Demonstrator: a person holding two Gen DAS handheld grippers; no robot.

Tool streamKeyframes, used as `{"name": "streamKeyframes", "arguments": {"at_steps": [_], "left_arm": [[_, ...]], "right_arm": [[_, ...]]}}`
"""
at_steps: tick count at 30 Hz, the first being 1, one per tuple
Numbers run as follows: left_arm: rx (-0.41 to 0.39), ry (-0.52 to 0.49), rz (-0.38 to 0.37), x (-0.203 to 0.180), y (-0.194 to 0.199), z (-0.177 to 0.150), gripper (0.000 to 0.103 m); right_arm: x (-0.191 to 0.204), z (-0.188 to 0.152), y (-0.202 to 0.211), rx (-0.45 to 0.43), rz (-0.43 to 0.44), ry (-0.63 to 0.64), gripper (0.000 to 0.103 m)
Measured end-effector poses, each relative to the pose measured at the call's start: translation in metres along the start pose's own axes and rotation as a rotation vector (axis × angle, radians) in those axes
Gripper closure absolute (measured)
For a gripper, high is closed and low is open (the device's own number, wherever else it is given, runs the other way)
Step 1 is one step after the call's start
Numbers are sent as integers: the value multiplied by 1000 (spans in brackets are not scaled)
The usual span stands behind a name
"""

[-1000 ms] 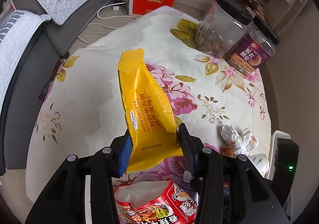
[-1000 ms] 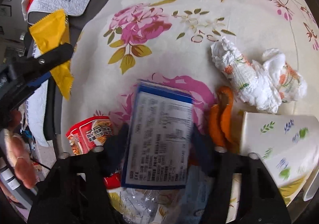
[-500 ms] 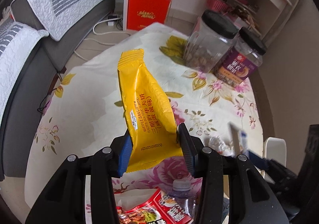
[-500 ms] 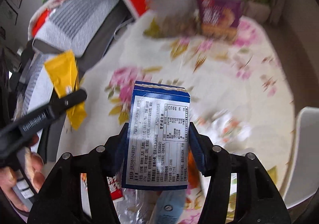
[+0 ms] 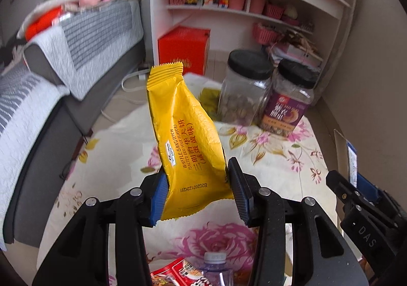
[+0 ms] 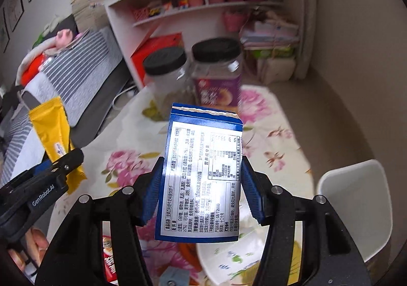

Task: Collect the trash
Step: 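Grasp the white-and-blue box with the right tool while left tool holds the packet, then drop the box into the white bin with right tool while left tool drops the packet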

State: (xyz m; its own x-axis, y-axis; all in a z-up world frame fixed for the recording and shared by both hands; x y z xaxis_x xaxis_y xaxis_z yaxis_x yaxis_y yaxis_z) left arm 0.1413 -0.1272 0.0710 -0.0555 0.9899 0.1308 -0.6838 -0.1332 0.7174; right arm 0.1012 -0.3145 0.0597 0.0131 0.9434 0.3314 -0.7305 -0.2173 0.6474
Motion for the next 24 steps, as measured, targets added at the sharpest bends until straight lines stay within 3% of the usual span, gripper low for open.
{"name": "streamKeyframes", "arguments": {"at_steps": [11,24], "left_arm": [[-88,-52,-5,-36,28,-4,57],[-104,-96,-44,-78,48,-13,57]], "right_arm": [[-9,4,35,-128,-105,71,48],[-40,2,65,-158,-156,46,47]]}}
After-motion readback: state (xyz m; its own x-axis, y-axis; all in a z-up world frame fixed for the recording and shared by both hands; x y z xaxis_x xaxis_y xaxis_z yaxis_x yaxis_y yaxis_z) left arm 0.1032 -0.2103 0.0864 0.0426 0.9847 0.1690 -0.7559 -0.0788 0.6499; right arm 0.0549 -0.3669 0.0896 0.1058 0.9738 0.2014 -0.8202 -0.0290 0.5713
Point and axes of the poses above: each gripper's, at about its wrist camera, not at the fingertips, and y roughly against the way its jaws point, x to its left, z to its top, the point moved 1 cm from there along -y, roughly the way its jaws point, and after that the axes turned 13 degrees about z, right-handed, at the moved point
